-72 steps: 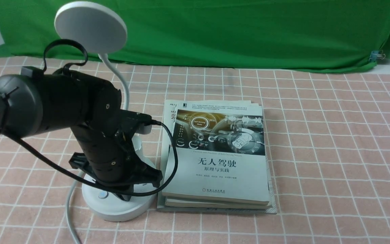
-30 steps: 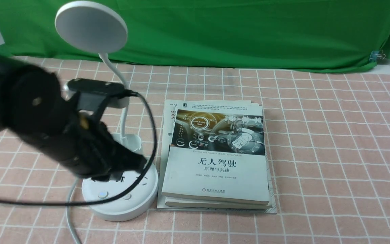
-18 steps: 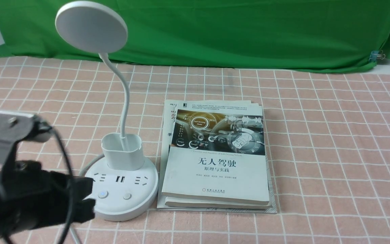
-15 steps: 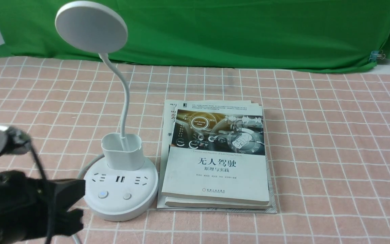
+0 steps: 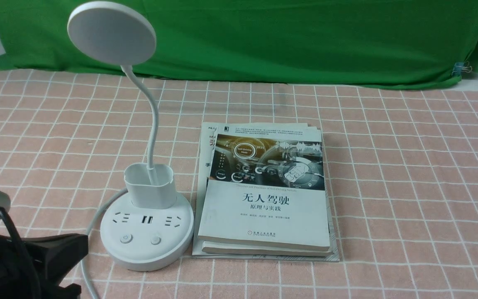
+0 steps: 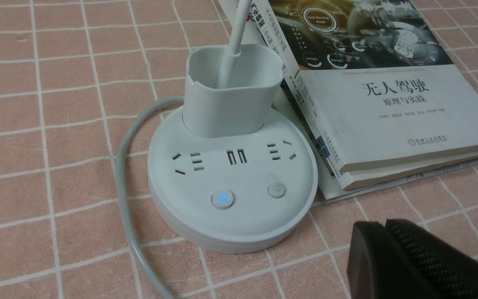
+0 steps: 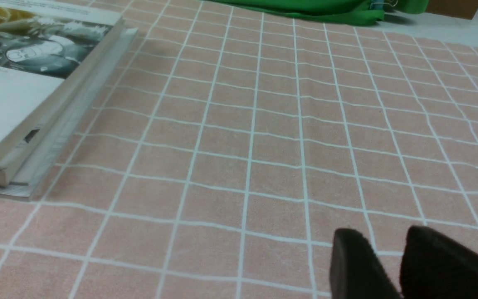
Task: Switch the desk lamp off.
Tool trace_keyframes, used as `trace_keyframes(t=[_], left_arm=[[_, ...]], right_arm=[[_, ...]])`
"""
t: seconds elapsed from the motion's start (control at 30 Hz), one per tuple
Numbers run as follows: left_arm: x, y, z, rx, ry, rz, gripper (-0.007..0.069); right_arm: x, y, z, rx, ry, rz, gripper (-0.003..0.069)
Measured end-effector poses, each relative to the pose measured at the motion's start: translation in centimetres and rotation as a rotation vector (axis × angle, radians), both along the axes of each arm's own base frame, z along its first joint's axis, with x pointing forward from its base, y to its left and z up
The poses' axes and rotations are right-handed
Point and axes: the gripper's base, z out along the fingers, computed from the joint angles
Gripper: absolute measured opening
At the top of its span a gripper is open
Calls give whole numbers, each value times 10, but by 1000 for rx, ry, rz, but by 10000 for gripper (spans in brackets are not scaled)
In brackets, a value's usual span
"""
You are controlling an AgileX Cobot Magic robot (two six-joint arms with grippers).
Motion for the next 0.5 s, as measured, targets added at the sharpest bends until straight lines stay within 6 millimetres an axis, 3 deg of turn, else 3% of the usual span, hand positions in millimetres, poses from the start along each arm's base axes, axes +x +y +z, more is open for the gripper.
trace_keyframes(t=[0.27,0.4,0.5], left_arm=[[-2,4,2,67,-48,-11,3],[-15,15,10,58,-156,26,3],[-28,27,3,45,-271,102,3]], right_arm=[[0,0,0,0,0,0,240],[0,0,0,0,0,0,240],[0,0,0,0,0,0,240]])
